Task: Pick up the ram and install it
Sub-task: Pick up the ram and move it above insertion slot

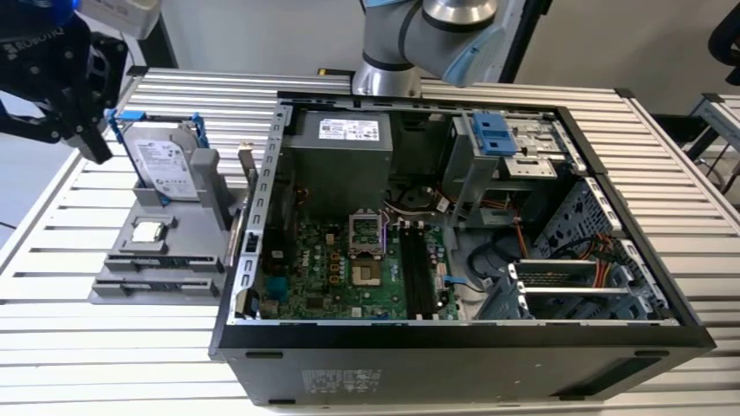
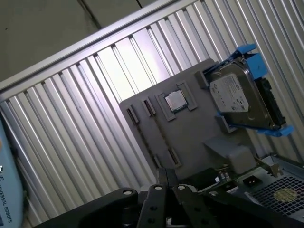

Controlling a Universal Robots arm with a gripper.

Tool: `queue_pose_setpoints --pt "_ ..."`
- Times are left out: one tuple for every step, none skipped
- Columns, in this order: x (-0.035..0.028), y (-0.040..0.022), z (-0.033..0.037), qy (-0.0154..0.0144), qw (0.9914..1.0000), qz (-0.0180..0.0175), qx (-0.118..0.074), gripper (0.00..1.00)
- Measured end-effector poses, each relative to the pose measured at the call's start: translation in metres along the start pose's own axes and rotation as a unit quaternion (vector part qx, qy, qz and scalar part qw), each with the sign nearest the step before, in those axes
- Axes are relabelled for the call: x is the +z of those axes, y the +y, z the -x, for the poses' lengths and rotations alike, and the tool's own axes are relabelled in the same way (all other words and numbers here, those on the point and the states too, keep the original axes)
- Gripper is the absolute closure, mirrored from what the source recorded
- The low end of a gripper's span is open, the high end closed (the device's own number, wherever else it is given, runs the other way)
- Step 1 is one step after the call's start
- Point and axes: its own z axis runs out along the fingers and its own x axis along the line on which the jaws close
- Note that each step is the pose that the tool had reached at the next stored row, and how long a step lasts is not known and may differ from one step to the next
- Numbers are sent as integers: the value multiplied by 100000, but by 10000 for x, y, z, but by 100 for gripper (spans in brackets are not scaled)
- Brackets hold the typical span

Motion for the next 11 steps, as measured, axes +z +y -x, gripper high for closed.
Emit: queue_pose_setpoints --pt "0 0 0 -46 100000 -91 -294 100" --pt "0 0 0 -81 99998 -160 -575 100" --pt "0 0 0 -106 99995 -212 -923 100" --pt "0 0 0 -128 99991 -253 -1322 100" --pt "0 0 0 -136 99985 -280 -1702 100" --pt "-1 0 0 -147 99977 -307 -2125 100" --pt "-1 0 0 -157 99967 -326 -2553 100" --pt "-1 0 0 -157 99955 -331 -2973 100" --pt "-1 0 0 -154 99942 -326 -3394 100" --pt "-1 0 0 -151 99927 -319 -3805 100" --pt "-1 1 0 -145 99909 -311 -4247 100"
